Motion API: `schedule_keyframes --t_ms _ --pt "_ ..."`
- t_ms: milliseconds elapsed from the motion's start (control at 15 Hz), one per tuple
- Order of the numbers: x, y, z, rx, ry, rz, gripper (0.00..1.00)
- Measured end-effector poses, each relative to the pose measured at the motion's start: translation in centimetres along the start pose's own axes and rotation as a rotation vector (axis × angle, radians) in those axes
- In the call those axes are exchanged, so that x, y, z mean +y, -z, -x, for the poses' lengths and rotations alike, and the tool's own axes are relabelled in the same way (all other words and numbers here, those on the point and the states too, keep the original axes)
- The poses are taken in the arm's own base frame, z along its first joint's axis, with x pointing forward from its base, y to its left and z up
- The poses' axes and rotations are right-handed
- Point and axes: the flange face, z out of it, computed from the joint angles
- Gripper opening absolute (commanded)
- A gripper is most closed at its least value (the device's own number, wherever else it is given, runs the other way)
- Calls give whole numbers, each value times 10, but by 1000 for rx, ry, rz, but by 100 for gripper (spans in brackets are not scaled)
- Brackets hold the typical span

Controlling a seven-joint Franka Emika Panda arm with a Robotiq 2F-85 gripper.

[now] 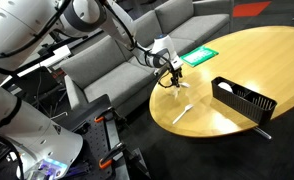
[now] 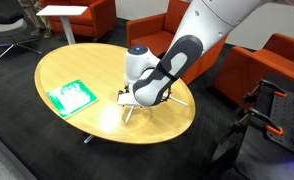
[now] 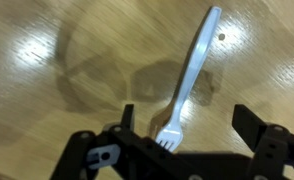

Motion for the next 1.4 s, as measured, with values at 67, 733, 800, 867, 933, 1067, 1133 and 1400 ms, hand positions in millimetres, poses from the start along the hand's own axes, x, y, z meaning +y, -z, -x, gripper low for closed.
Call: schedule_keyframes --t_ms 67,733,800,867,933,1067,1133,1400 --pt "-1 -3 -1 -1 -5 5 71" --pt "-9 -10 -16 0 -23 21 1" --pt "-9 -11 -17 1 -24 19 1" --pt "-10 -11 -18 1 -24 18 0" --pt "-10 -11 -18 2 -23 17 3" --pt "-12 -10 -16 4 -14 16 3" --pt "-14 -8 -14 7 -5 15 3" --pt "-21 18 -7 43 57 21 3"
